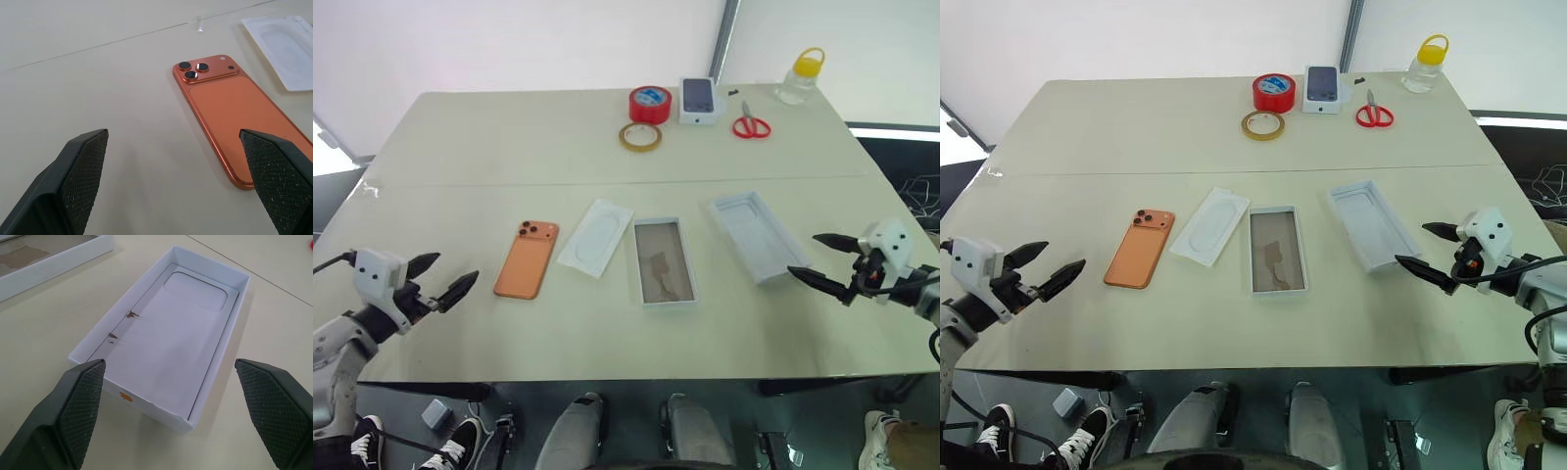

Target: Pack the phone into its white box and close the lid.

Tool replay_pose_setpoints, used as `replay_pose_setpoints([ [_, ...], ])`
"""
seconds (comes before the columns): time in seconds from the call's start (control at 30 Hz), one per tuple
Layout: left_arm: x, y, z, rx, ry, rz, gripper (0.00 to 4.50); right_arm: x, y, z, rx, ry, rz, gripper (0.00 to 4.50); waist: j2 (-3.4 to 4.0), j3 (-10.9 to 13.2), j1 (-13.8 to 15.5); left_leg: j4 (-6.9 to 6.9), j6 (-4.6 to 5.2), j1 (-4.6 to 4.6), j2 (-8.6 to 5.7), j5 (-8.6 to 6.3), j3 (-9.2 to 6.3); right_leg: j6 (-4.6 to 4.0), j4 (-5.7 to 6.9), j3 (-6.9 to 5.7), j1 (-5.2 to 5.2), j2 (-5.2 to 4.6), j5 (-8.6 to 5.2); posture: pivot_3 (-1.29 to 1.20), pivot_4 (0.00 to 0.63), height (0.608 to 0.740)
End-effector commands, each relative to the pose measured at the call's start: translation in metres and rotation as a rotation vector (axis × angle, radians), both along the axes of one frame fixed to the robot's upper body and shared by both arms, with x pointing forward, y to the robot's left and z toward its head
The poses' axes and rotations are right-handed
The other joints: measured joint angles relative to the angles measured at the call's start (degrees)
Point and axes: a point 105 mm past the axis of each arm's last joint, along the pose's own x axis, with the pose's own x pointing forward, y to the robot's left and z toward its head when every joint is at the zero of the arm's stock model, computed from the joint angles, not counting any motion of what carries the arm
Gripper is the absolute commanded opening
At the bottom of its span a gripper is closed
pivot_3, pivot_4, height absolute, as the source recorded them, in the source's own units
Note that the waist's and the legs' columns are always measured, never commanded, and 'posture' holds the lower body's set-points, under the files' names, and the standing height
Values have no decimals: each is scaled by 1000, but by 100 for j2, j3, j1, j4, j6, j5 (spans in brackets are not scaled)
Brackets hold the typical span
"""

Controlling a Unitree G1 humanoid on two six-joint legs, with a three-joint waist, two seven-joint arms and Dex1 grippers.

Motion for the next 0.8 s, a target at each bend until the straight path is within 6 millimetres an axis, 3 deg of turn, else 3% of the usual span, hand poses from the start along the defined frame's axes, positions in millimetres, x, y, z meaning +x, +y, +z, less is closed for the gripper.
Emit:
replay_pose_setpoints([
  [0.03, 4, -9, 10, 11, -23, -33, 4500, 3, 3, 16, -17, -54, 20, 4428, 0, 0, 0, 0, 0, 0, 0, 0, 0, 0, 0, 0, 0, 0, 0, 0, 150, 740],
  [0.27, 20, -32, 21, -8, -40, -50, 4500, 9, 22, 25, -54, -92, 96, 4428, -1, 0, -7, 1, 0, 0, 0, 0, 0, 1, 1, -1, 0, 0, 0, 0, 150, 740],
  [0.57, 65, -94, 20, -168, 11, -165, 4500, 24, 107, 46, 6, -181, 331, 4428, -3, 2, -1, 11, -1, -1, -1, 1, -1, 3, 6, -3, 1, 5, 1, 0, 150, 740],
  [0.8, 98, -138, 10, -238, 74, -185, 4500, 24, 133, 49, 30, -202, 385, 4428, -8, 4, 21, 27, -4, -7, -5, 2, -3, 5, 4, -4, 2, 5, 1, 0, 150, 740],
])
